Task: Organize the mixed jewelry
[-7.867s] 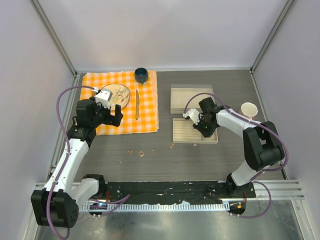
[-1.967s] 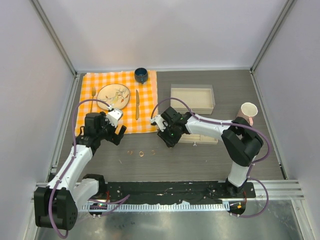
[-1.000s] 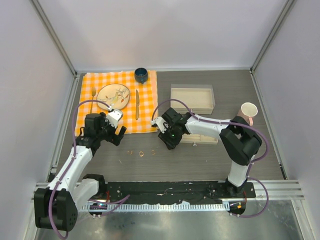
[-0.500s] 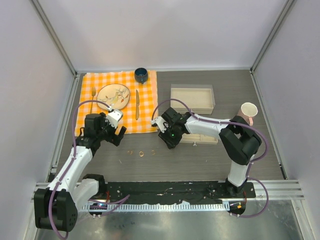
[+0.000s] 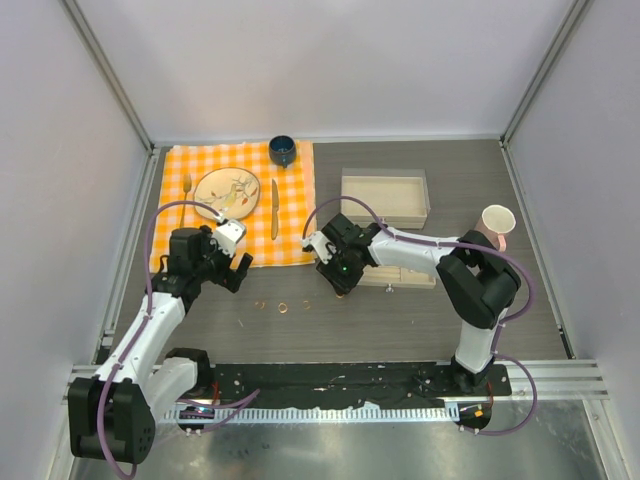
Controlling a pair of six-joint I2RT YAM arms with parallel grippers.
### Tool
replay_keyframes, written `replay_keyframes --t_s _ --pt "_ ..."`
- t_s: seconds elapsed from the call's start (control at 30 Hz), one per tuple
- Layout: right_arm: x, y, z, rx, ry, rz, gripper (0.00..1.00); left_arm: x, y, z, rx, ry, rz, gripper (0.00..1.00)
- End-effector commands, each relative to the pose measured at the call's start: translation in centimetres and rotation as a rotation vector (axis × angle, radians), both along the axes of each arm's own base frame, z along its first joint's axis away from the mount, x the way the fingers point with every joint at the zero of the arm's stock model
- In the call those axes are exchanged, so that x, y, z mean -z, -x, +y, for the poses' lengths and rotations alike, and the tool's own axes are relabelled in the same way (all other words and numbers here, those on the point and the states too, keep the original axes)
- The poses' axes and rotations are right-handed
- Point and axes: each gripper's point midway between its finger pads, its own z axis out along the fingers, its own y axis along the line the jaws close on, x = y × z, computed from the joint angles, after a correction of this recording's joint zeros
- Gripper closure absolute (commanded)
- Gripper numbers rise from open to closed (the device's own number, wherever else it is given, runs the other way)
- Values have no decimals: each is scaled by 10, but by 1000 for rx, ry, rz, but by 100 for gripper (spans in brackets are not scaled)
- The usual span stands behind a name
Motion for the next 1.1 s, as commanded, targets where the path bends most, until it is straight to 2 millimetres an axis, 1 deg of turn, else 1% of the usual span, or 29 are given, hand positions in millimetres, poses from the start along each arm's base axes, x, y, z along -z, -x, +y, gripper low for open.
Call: replay_keyframes --t_s 0.0,0.27,0.47,0.67,0.83,1.07 --pt "-2 -11 6 27 -10 -30 69 -11 -7 0 8 -9 -60 0" --pt "2 -14 0 58 0 -68 71 -12 -7 2 7 -17 -71 0" --pt "10 -9 -2 52 27 -81 71 -12 -7 2 7 -17 -66 0" --pt "15 -5 -9 37 66 -100 71 -12 -5 4 5 -28 -71 0" --pt "11 -4 -11 33 69 -115 72 -8 -4 4 7 -32 -63 0" --pt "2 -4 -12 20 61 -129 72 -8 -4 3 7 -27 -63 0"
